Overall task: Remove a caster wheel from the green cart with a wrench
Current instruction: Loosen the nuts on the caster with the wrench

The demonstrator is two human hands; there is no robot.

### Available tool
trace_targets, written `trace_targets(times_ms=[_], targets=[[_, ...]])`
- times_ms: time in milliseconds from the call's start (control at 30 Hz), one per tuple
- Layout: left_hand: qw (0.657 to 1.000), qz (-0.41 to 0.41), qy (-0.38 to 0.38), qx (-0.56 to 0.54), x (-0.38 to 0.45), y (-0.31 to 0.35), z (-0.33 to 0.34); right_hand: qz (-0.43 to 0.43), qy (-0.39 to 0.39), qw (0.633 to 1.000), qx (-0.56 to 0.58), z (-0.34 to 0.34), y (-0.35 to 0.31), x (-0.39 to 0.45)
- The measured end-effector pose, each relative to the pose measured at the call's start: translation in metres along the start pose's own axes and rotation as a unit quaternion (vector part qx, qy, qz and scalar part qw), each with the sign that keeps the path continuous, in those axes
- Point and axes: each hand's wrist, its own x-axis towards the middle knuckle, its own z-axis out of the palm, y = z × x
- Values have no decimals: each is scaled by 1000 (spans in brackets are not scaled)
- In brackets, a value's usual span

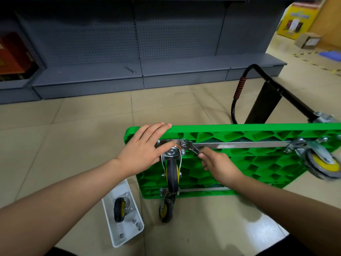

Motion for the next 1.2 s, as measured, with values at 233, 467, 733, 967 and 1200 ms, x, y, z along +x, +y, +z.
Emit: trace_targets(times_ms=[233,467,733,967,1200], targets=[[1000,-5,14,3,0,1,2,27,-4,998,51,23,-8,3],[1000,-10,18,7,-1,2,5,15,-6,1000,23,16,-9,7],[1000,-8,28,8,0,2,9,27,-14,1000,2,12,-8,8],[999,-11,35,7,1,2,10,35,-23,999,1,12,-8,9],[999,-18,40,2,-1,3,10,44,-34,998,8,11,-12,9]])
